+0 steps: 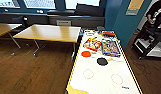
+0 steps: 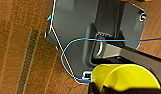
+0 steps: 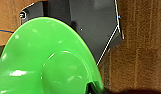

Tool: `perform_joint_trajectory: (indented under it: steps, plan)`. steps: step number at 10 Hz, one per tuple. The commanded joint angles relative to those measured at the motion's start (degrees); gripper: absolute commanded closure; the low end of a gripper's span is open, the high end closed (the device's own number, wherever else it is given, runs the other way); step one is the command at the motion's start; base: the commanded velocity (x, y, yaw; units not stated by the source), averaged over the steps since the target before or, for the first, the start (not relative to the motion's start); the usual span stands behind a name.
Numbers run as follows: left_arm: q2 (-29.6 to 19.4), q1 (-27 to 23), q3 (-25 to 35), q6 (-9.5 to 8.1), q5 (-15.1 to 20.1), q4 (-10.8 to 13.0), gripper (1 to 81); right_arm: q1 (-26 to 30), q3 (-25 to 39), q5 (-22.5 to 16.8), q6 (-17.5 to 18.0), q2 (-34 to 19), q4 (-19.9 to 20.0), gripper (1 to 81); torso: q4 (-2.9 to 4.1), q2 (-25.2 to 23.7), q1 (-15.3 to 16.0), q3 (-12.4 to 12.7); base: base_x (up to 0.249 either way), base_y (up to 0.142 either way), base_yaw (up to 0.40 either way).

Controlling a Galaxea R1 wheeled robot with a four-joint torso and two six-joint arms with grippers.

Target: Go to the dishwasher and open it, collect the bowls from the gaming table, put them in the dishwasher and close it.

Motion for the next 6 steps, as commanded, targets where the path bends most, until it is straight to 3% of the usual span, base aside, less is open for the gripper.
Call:
perform_joint_trajectory:
  steps: [1,2,4,5,6]
  plan:
    - [0.2,-0.2,-4.8,17.9,1.6,-20.5,81.1,0.3,0.3,-3.7,0.1,-1.2,-0.7,81.1,0.0,0.0,0.0,0.0,0.0,0.0,0.0]
    - [1.0,0.0,-7.1,21.95,2.5,-24.6,81.1,0.3,0.3,-3.7,0.1,-1.1,-0.7,81.1,0.0,0.0,0.0,0.0,0.0,0.0,0.0]
    - [2.8,1.3,-8.6,24.22,1.8,-25.4,81.1,0.2,0.4,-3.7,0.0,-1.0,-0.8,81.1,0.0,0.0,0.0,0.0,0.0,0.0,0.0]
    - [4.7,2.1,-11.7,25.96,1.8,-27.0,81.1,0.2,0.4,-3.8,-0.3,-0.9,-0.8,81.1,0.0,0.0,0.0,0.0,0.0,0.0,0.0]
    - [7.5,2.5,-16.9,29.58,1.9,-30.3,81.1,0.2,0.3,-3.8,-0.5,-0.6,-0.8,81.1,0.0,0.0,0.0,0.0,0.0,0.0,0.0]
